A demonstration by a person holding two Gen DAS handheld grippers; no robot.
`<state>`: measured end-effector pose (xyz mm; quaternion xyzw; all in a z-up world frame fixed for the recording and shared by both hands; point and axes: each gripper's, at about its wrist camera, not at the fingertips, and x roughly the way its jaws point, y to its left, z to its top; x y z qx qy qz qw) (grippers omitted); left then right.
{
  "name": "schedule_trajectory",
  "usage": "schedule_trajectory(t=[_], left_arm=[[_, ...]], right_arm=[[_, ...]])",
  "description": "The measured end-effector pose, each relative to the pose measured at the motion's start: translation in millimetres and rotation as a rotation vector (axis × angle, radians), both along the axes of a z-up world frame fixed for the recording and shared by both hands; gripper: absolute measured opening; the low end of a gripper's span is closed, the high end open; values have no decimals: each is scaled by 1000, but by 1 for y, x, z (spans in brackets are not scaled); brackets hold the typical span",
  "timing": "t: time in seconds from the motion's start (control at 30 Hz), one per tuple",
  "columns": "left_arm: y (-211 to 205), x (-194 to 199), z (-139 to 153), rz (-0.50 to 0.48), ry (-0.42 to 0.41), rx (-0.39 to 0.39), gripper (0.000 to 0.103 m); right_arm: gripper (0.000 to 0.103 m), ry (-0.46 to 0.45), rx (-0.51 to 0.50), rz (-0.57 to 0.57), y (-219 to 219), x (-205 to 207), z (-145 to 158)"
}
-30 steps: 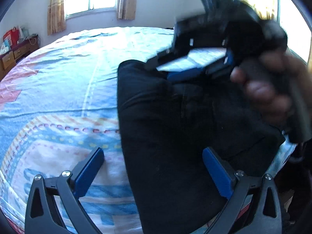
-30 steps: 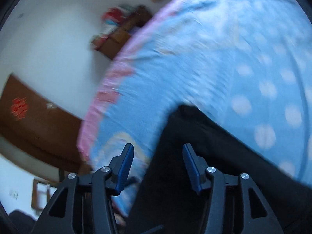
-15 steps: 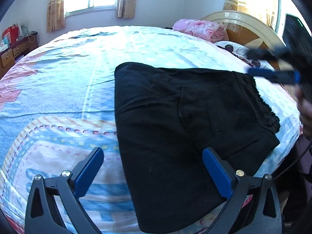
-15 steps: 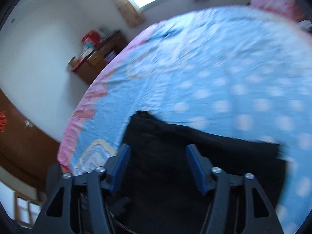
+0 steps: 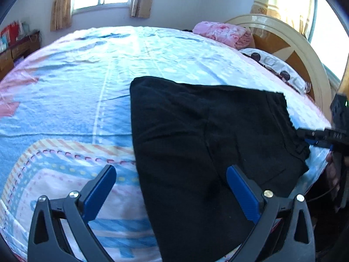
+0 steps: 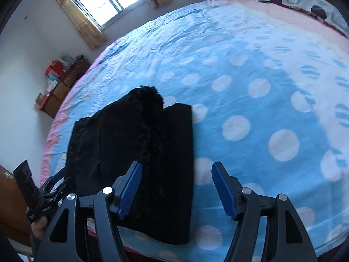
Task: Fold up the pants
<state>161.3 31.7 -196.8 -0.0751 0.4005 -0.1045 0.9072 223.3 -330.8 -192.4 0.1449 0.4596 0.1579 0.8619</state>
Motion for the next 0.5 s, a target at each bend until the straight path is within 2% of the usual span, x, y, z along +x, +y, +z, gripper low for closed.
schedule_trajectory(t=[0.07,0.17,0.4,0.5], left_arm=[[7,8,-5,-6,30,-54,103],[11,15,-10,-2,47,-95,103],[-10,28,-11,-56,35,-20,103],[-10,32,-9,-71,43,-49,103]], right_arm=[[68,5,-10,7,5,4,-4],[68,0,-31,-1,9,5,-8],[69,-7,13,0,6,5,-12],[69,7,57,45,15,5,-14]])
